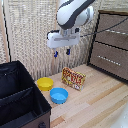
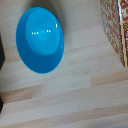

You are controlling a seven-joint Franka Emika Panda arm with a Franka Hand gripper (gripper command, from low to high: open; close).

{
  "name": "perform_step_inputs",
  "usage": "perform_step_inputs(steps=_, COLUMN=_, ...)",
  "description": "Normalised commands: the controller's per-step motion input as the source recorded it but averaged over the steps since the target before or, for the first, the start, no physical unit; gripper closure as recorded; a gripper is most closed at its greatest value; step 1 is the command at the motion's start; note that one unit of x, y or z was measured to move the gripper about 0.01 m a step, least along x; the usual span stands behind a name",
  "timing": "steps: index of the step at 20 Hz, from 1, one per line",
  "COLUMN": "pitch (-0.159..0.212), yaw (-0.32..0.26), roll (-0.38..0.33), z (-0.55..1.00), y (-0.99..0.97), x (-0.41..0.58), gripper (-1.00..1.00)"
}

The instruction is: With caution, bring your gripper towards the upper drawer's hold. Grasp the drawer hold tightly with your gripper tool. Pull the drawer in your direction to reveal the contents of the top drawer.

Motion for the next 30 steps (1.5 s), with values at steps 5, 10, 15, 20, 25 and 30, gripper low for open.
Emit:
perform_step_inputs(steps=5, pitch=0.01, yaw=0.068, roll=-0.339, z=0.28, y=0.06, x=0.073, gripper=-1.0)
perform_step_inputs(steps=10, pitch=0.015, yaw=0.055, roll=-0.327, z=0.32, y=0.08, x=0.099, gripper=-1.0)
perform_step_inputs(steps=15, pitch=0.021, yaw=0.058, roll=-0.357, z=0.23, y=0.04, x=0.059, gripper=-1.0)
perform_step_inputs(steps=20, pitch=0.045, yaw=0.042, roll=-0.375, z=0.11, y=0.0, x=0.049, gripper=-1.0)
perform_step_inputs(steps=25, pitch=0.097, yaw=0.025, roll=-0.356, z=0.11, y=0.0, x=0.022, gripper=-1.0)
perform_step_inputs(steps=30, pitch=0.104, yaw=0.047, roll=-0.335, z=0.15, y=0.01, x=0.009, gripper=-1.0)
